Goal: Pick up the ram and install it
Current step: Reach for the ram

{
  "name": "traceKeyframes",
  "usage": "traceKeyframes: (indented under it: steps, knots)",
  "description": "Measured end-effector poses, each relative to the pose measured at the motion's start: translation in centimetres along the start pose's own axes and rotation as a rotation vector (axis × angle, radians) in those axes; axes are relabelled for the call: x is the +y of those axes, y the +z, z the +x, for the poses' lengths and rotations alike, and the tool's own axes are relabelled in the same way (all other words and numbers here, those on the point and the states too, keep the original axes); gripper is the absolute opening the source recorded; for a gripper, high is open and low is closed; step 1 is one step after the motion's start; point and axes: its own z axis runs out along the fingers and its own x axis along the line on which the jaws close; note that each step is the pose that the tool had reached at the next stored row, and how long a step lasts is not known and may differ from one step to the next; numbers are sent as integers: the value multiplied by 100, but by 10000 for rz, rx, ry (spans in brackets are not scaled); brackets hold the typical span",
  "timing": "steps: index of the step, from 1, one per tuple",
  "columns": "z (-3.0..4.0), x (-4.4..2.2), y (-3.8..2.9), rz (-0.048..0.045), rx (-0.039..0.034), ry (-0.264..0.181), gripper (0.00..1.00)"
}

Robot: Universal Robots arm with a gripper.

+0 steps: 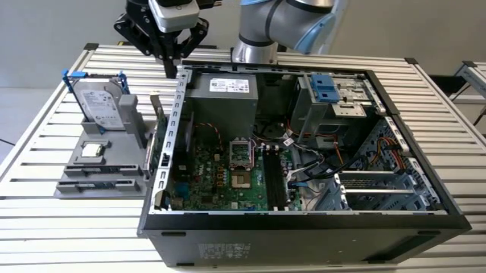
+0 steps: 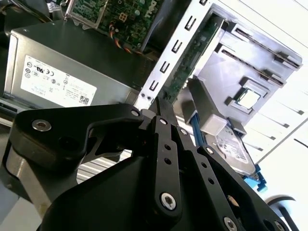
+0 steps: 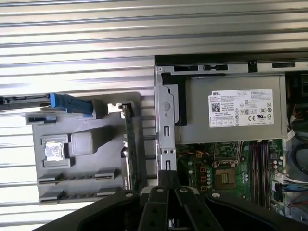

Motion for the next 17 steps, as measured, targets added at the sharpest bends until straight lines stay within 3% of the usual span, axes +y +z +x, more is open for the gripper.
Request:
traceKeyframes:
  steps: [17]
  knots:
    - [189, -13, -4, 0, 0, 0, 0]
